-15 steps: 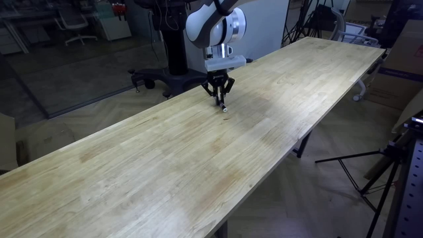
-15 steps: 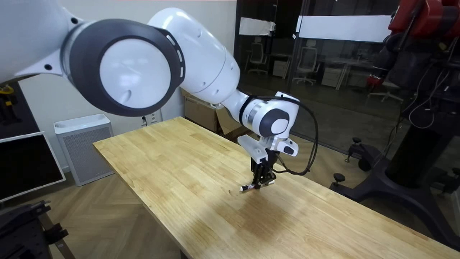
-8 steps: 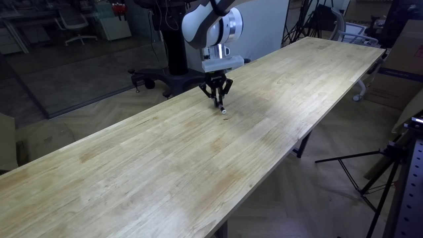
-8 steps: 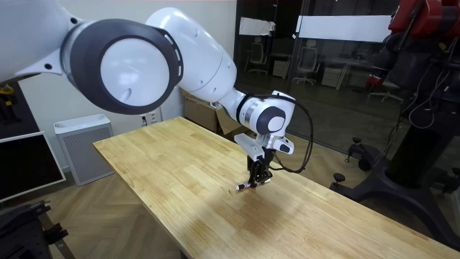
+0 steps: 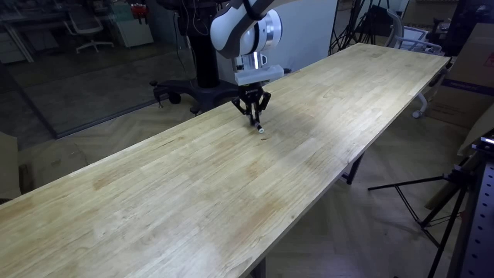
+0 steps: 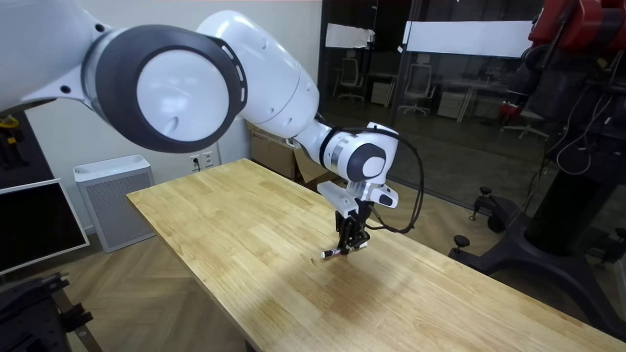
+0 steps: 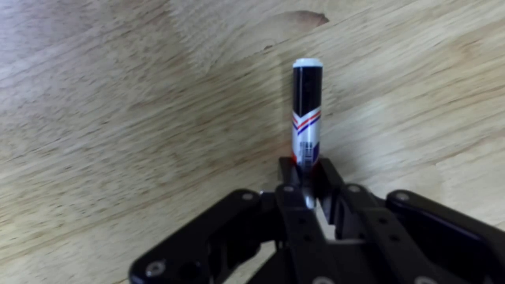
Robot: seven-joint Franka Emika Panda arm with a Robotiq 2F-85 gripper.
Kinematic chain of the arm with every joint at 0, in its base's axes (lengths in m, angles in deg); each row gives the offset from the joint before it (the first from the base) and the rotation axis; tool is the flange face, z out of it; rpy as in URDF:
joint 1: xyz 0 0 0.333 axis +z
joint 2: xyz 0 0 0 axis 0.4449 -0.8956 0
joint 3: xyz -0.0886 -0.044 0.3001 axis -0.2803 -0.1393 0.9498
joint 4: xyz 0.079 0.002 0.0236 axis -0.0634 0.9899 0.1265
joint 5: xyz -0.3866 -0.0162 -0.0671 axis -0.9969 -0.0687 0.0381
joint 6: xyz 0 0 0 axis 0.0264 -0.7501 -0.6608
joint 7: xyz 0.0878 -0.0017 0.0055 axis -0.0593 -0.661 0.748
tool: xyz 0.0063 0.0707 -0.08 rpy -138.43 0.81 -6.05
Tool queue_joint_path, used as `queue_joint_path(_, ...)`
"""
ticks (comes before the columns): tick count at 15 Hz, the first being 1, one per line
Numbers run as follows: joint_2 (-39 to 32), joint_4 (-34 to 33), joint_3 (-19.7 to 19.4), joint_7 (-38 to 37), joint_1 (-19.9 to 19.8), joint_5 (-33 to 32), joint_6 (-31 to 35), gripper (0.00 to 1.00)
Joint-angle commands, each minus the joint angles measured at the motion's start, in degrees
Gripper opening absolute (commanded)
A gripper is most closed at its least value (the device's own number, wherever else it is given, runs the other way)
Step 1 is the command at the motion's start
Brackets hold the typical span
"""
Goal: Move the marker to the left
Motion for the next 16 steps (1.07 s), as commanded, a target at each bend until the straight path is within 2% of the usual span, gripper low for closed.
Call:
queue_joint_path(1, 0.0, 0.0, -0.9, -2.2, 1.2, -0.6, 0.5, 0.05)
queue_joint_path(5, 0.4, 0.9, -1.3, -2.9, 2.0, -1.1, 1.7, 0.05)
queue_joint_path(6, 0.5, 1.0, -1.5, -3.1, 2.2, -1.2, 1.9, 0.19)
queue_joint_path(7, 0.7, 1.4, -1.7, -3.2, 2.5, -1.1, 2.3, 0.44)
queue_joint_path(9, 1.1, 2.0, -2.0, -3.4, 2.9, -1.2, 3.2, 0.47)
queue_joint_path(16, 4.4, 7.0, -3.0, -5.3, 5.0, -0.7, 7.9, 0.94)
